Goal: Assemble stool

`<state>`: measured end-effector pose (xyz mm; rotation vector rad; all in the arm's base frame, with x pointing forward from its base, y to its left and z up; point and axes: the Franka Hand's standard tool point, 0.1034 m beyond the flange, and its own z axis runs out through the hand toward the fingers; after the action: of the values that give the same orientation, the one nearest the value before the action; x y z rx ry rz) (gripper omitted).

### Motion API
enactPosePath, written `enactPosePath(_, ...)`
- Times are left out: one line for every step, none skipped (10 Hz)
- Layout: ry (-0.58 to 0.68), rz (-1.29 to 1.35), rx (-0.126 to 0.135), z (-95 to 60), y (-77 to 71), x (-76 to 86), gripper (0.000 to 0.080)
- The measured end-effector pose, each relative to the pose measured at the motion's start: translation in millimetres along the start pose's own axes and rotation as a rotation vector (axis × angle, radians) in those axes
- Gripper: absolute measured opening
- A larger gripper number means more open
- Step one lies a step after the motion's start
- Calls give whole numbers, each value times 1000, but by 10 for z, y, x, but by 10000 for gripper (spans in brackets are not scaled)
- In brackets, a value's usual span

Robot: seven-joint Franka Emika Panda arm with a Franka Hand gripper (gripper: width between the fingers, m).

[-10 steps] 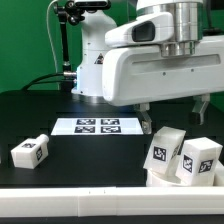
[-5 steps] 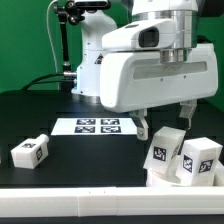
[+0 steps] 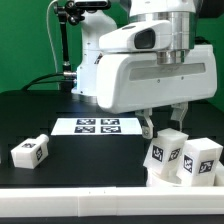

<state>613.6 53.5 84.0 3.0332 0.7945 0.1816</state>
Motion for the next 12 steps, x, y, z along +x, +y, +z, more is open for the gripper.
enactPosePath(0,10,0,0,1,0,345)
enactPosePath(0,98,0,1,2,-2,344)
enactPosePath(0,176,0,1,6,-3,344)
enactPosePath(0,238,0,1,8,-4,344)
enactPosePath(0,340,-1,1,16,-8,344)
enactPosePath(2,459,3,-1,45,-20,344)
enactPosePath(9,611,4,2,41,-16,344)
enactPosePath(20,745,0,8,26,-9,344)
enactPosePath(30,817,-3,10,27,-6,344)
enactPosePath(39,926,-4,15,28,-7,344)
enactPosePath(54,1014,-4,18,32,-3,344)
enactPosePath(62,1121,3,21,27,-6,344)
